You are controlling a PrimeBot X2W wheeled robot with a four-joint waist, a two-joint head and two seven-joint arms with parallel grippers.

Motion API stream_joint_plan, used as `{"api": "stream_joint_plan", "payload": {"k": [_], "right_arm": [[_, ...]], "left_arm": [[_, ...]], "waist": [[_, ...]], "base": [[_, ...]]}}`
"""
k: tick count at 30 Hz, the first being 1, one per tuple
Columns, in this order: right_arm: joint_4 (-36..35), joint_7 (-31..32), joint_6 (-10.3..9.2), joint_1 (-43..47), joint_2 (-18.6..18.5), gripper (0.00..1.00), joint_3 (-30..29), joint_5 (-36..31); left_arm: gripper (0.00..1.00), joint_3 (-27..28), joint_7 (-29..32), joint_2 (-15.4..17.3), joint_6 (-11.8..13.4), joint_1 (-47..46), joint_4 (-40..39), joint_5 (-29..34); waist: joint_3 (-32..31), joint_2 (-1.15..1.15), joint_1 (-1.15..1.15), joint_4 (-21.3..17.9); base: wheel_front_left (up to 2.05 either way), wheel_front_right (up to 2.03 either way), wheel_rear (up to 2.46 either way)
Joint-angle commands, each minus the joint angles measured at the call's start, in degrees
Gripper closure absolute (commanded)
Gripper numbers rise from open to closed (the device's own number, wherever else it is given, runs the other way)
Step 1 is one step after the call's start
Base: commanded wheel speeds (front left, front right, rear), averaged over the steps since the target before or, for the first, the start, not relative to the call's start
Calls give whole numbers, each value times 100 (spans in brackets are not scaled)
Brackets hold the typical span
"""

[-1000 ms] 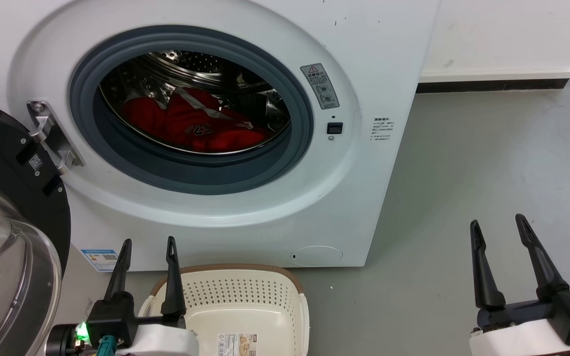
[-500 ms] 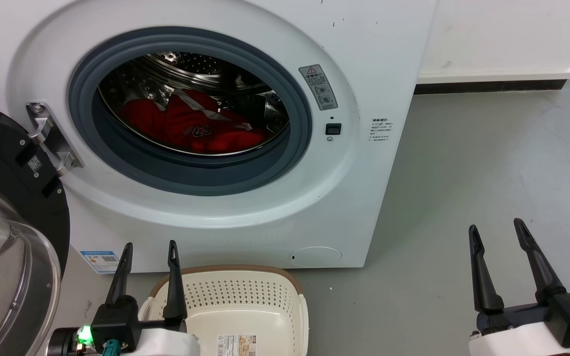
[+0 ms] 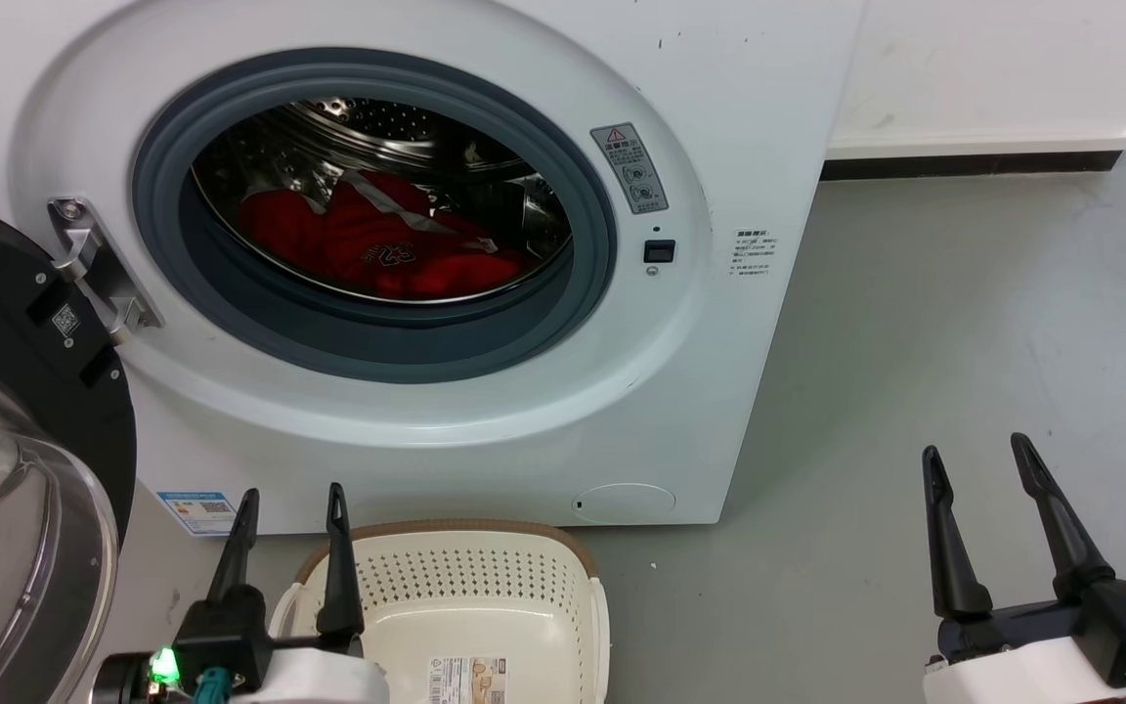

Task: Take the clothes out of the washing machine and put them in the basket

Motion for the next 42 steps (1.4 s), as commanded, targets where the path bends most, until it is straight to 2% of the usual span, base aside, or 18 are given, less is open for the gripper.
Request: {"api": "stream_joint_plan", "payload": {"k": [1,7,13,20,31,37,42], "right_arm": [[-4,-12,-4,-25,-1,0,10,-36],[-110,-12,-4,-224,0,0,71,-81],[-238,-12,-4,-595,1,0,143,-81],[-406,-12,-4,-1186,3,0,215,52],[-670,-12,-4,-1867,5,0,136,410],[-837,-12,-4,-2077,5,0,127,711],[-910,-12,-4,-2170,4,0,117,878]], "left_arm": [[0,22,-16,-4,-25,-93,13,-22],[0,216,-15,9,-300,-695,329,-12],[0,435,-15,197,-558,-1848,947,54],[0,667,-15,651,-713,-3543,1723,127],[0,537,-13,1446,-993,-5985,3286,244],[0,411,460,1863,-1062,-7308,4148,308],[0,-153,1402,2155,-1174,-8212,4650,465]], "waist": [[19,0,0,-11],[364,0,0,-103],[1043,0,0,-291],[2086,0,0,-694],[3399,0,0,-1171],[3926,0,0,-1331],[4277,0,0,-1404]], "base": [[0,0,0],[0,0,0],[0,0,0],[0,0,0],[0,0,0],[0,0,0],[0,0,0]]}}
